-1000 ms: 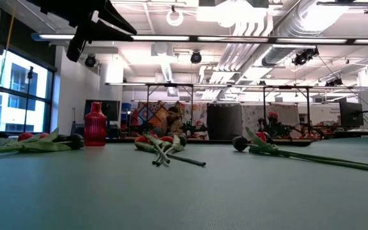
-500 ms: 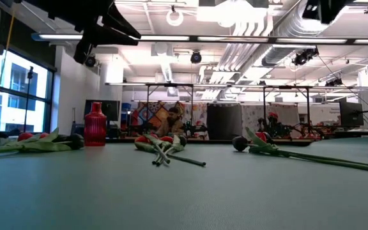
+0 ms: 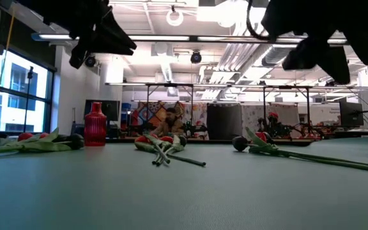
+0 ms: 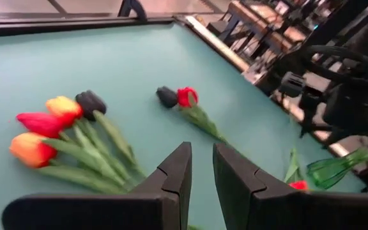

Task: Sort flowers into vase by color
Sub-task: Put the orange flower into the green vase

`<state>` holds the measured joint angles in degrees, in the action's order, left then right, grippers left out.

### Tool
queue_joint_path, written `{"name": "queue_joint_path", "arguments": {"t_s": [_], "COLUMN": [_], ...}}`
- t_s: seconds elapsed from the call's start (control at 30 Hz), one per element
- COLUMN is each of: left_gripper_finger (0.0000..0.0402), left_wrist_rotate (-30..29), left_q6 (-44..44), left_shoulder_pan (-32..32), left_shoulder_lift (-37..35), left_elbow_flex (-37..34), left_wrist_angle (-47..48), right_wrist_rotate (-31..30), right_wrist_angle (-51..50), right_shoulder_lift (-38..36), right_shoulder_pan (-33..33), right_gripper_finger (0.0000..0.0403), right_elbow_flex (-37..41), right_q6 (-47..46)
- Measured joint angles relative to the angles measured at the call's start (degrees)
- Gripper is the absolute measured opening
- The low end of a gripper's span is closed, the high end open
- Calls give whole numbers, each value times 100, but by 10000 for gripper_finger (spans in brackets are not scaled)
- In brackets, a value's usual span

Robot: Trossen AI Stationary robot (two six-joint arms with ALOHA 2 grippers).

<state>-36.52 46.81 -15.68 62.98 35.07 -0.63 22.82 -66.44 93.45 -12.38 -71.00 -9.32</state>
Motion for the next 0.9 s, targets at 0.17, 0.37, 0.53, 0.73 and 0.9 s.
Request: {"name": "queue_joint_path", "arguments": {"t_s": [0.17, 0.37, 0.53, 0.73, 0.9], "left_gripper_finger": [50, 50, 50, 50, 50], "left_wrist_rotate": [0, -4, -8, 144, 178], "left_q6": [3, -46, -40, 4, 209], "left_shoulder_pan": [-70, -88, -70, -70, -70], "left_shoulder_lift": [0, 0, 0, 0, 0], "left_elbow_flex": [0, 0, 0, 0, 0], "left_wrist_angle": [244, 325, 426, 497, 656], "right_wrist_rotate": [270, 394, 423, 101, -181], "right_wrist_angle": [743, 1447, 2195, 2311, 2608], "right_shoulder_lift": [1, 2, 2, 2, 2], "right_shoulder_pan": [-133, -361, -614, -891, -1051], "right_gripper_finger": [169, 169, 169, 169, 169], "right_elbow_flex": [871, 1535, 1747, 1760, 1760], "right_q6": [-91, -374, -681, -571, -446]}}
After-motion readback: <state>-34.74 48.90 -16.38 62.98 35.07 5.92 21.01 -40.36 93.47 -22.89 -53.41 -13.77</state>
